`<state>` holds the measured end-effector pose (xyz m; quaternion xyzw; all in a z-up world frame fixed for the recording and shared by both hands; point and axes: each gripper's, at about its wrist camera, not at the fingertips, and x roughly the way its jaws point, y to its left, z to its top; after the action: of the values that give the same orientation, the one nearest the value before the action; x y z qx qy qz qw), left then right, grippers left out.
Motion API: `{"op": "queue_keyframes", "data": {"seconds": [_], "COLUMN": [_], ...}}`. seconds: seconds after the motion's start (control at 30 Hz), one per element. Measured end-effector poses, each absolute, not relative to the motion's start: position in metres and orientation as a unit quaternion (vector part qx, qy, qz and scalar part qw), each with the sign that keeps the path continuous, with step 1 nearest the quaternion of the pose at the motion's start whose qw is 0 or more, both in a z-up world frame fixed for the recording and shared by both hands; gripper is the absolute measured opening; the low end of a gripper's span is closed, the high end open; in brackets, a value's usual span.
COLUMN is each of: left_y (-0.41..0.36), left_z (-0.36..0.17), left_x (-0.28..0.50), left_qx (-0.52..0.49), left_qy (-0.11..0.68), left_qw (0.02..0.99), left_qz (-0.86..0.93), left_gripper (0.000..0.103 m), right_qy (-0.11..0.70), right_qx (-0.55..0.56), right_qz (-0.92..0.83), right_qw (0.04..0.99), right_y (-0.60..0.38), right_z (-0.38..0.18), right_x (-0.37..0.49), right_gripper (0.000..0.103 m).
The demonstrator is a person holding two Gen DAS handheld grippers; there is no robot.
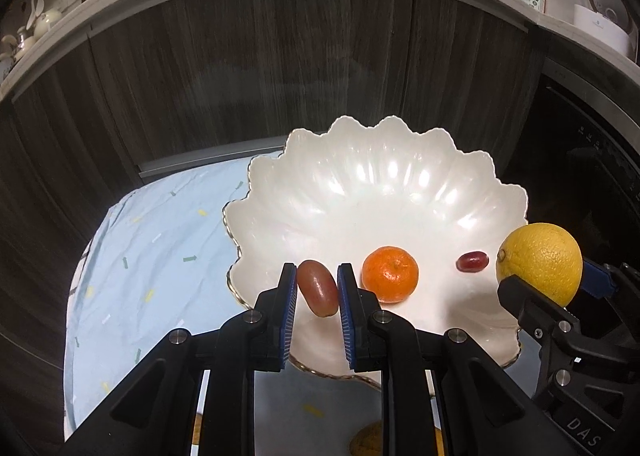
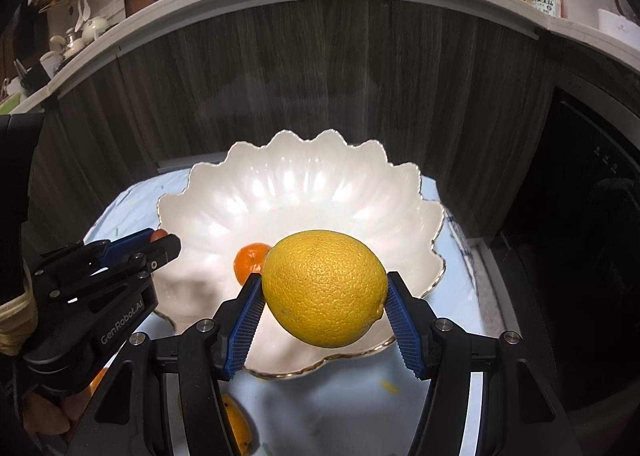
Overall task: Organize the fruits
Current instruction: 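Open the left tool and right tool to drop the date and lemon into the bowl, then withdraw the left tool toward the green apple while the right tool approaches a small brown fruit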
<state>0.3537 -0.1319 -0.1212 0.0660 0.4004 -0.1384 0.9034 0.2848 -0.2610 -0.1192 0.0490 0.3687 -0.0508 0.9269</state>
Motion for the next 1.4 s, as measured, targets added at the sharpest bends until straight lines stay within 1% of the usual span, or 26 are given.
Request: {"op": "queue_keyframes", "data": {"seconds": [0.07,0.13,0.17,0.3,0.33,0.37,0.43,0.47,0.5,0.53,0.6,0.7,0.93,1.4], "left_y": [-0.132,-0.131,-0.130,-0.128,-0.127,-0.127,-0.127,-0.127,-0.126,-0.125,-0.124,-0.121,-0.112,-0.082], "left_z": [-0.121,-0.121,-0.121,-0.120,-0.119,-0.119,-0.117,-0.116,-0.114,-0.113,-0.108,-0.101,-0.089,-0.072], "left_x": [0.353,0.354,0.354,0.353,0.353,0.352,0.351,0.350,0.350,0.349,0.347,0.344,0.333,0.294], "left_qx": [0.067,0.069,0.068,0.069,0.069,0.069,0.068,0.068,0.067,0.066,0.063,0.064,0.062,0.054], "left_qy": [0.402,0.403,0.403,0.401,0.401,0.400,0.397,0.396,0.395,0.393,0.385,0.376,0.372,0.366], "left_qw": [0.902,0.903,0.903,0.905,0.905,0.906,0.907,0.907,0.908,0.910,0.914,0.918,0.921,0.926], "left_qz": [-0.139,-0.133,-0.129,-0.125,-0.125,-0.124,-0.123,-0.124,-0.123,-0.119,-0.112,-0.107,-0.100,-0.079], "left_gripper": [0.022,0.034,0.037,0.043,0.046,0.048,0.051,0.052,0.056,0.064,0.071,0.077,0.082,0.082], "right_qy": [0.371,0.375,0.377,0.371,0.364,0.357,0.345,0.340,0.338,0.336,0.333,0.332,0.327,0.324], "right_qx": [0.045,0.041,0.042,0.043,0.039,0.037,0.036,0.036,0.037,0.038,0.039,0.040,0.038,0.034], "right_qz": [-0.050,-0.052,-0.051,-0.057,-0.061,-0.065,-0.070,-0.072,-0.073,-0.074,-0.076,-0.079,-0.079,-0.071], "right_qw": [0.926,0.925,0.924,0.926,0.929,0.931,0.935,0.937,0.938,0.938,0.939,0.939,0.941,0.943], "right_y": [-0.260,-0.259,-0.259,-0.261,-0.261,-0.260,-0.261,-0.261,-0.261,-0.262,-0.262,-0.262,-0.255,-0.234], "right_z": [-0.120,-0.122,-0.122,-0.121,-0.119,-0.115,-0.111,-0.108,-0.106,-0.104,-0.102,-0.098,-0.089,-0.078], "right_x": [0.285,0.286,0.286,0.284,0.283,0.282,0.280,0.280,0.280,0.279,0.277,0.274,0.264,0.235], "right_gripper": [0.061,0.062,0.062,0.063,0.067,0.075,0.081,0.081,0.082,0.082,0.083,0.084,0.084,0.084]}}
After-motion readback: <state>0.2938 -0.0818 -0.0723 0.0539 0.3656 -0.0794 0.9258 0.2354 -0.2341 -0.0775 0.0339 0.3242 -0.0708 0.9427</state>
